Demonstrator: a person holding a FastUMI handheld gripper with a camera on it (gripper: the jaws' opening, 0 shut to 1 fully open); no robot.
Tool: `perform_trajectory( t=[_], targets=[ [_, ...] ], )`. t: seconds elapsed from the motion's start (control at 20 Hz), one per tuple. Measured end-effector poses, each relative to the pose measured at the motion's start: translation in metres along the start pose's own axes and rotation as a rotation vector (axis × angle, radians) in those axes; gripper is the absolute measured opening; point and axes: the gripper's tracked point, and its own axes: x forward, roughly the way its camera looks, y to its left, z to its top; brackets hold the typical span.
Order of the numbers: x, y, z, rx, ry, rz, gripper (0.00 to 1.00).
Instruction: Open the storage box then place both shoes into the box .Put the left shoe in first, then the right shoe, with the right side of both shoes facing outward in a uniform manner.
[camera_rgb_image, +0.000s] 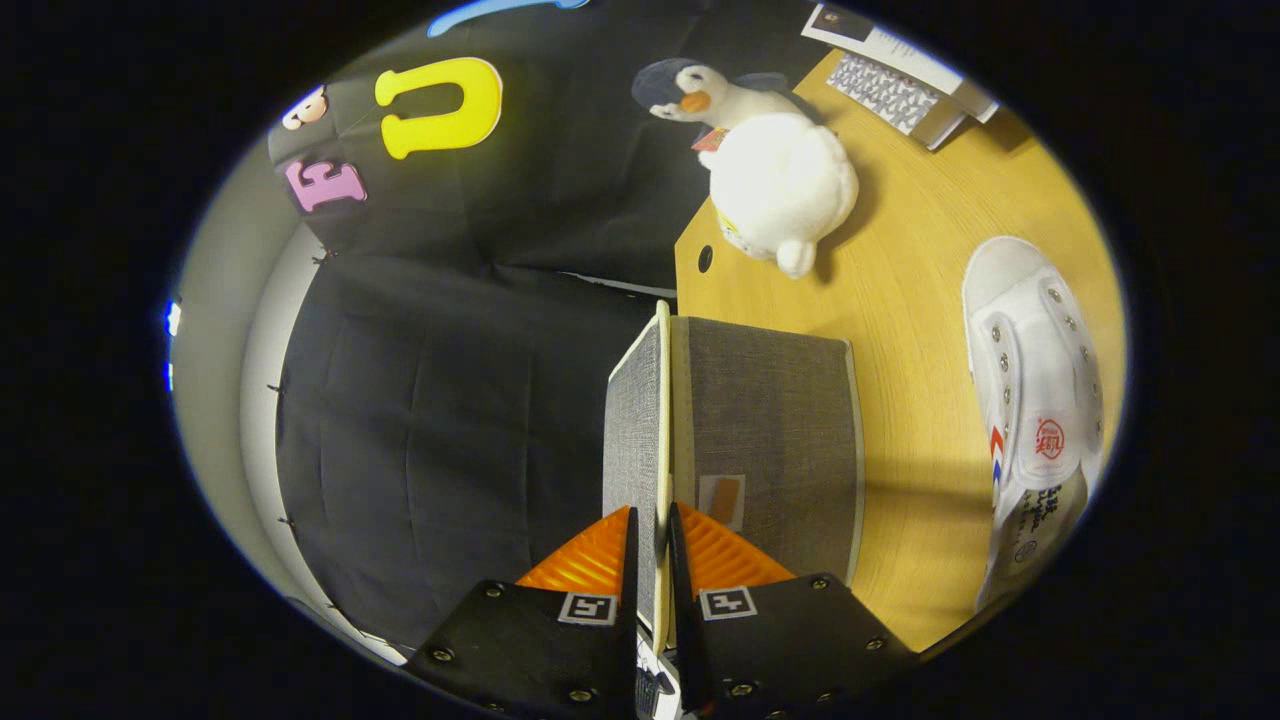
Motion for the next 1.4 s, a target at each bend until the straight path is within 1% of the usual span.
perform_trajectory(
  t=[0.1, 0.25, 0.35, 0.45, 0.55, 0.65, 0.8, 1.0, 1.15, 1.25, 1.4],
  targets=[
    [0.002, 0.018, -0.005, -0.023, 0.023, 0.032, 0.16],
    [0.009, 0.04, -0.008, -0.057, 0.046, 0.056, 0.16],
    [0.017, 0.065, -0.006, -0.065, 0.055, 0.094, 0.16],
    [0.023, 0.084, -0.003, -0.103, 0.064, 0.111, 0.16],
    [0.031, 0.108, -0.005, -0.124, 0.079, 0.146, 0.16],
    [0.043, 0.134, -0.005, -0.142, 0.095, 0.18, 0.16],
    [0.072, 0.166, -0.012, -0.21, 0.128, 0.193, 0.16],
    [0.123, 0.195, -0.036, -0.253, 0.193, 0.185, 0.16],
    [0.16, 0.201, -0.054, -0.293, 0.247, 0.148, 0.16],
    [0.175, 0.206, -0.065, -0.304, 0.272, 0.131, 0.16],
    [0.209, 0.204, -0.077, -0.299, 0.292, 0.105, 0.16]
  ],
)
